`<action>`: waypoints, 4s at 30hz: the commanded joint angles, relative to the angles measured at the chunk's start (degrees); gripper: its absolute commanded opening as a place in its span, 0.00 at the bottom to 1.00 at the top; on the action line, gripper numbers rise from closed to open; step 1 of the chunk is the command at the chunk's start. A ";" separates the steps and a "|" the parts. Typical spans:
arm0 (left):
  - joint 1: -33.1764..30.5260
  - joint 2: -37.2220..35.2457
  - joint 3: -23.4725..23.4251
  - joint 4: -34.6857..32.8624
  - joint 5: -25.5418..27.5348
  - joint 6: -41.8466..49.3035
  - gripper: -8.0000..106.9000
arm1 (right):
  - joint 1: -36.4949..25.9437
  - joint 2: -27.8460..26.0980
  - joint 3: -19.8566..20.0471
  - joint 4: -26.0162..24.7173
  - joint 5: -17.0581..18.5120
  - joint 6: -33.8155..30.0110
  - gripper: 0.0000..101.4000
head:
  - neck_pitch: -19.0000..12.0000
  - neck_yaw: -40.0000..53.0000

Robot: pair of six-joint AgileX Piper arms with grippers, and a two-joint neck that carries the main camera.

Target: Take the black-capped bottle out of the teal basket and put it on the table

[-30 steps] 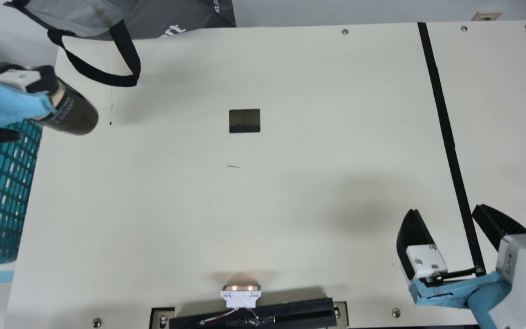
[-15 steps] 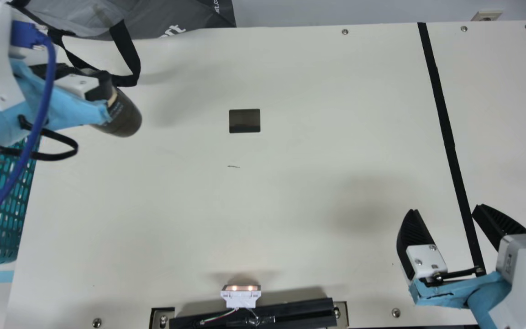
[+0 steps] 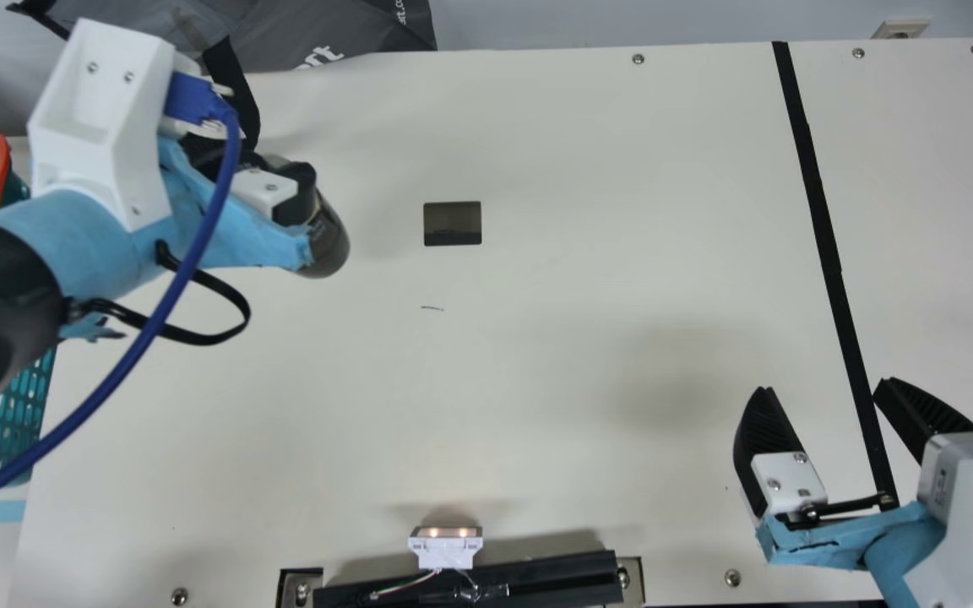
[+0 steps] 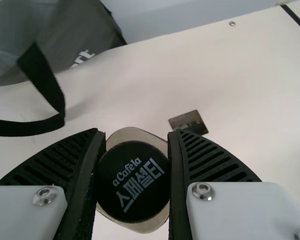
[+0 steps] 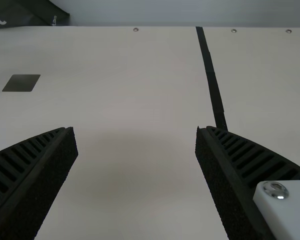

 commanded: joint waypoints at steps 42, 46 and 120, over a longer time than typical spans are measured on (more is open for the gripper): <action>-12.58 8.00 -0.47 -8.24 -3.38 6.11 0.07 | 0.00 0.00 0.00 0.00 -0.01 0.00 0.90 | -0.21 0.47; -12.94 8.22 0.03 -10.03 -3.57 9.20 0.07 | 0.00 0.00 0.00 0.00 -0.01 0.00 0.90 | -0.21 0.47; -5.18 -0.38 4.93 -11.61 -6.71 15.08 1.00 | 0.00 0.00 0.00 -0.09 -0.03 0.00 0.90 | -0.21 0.47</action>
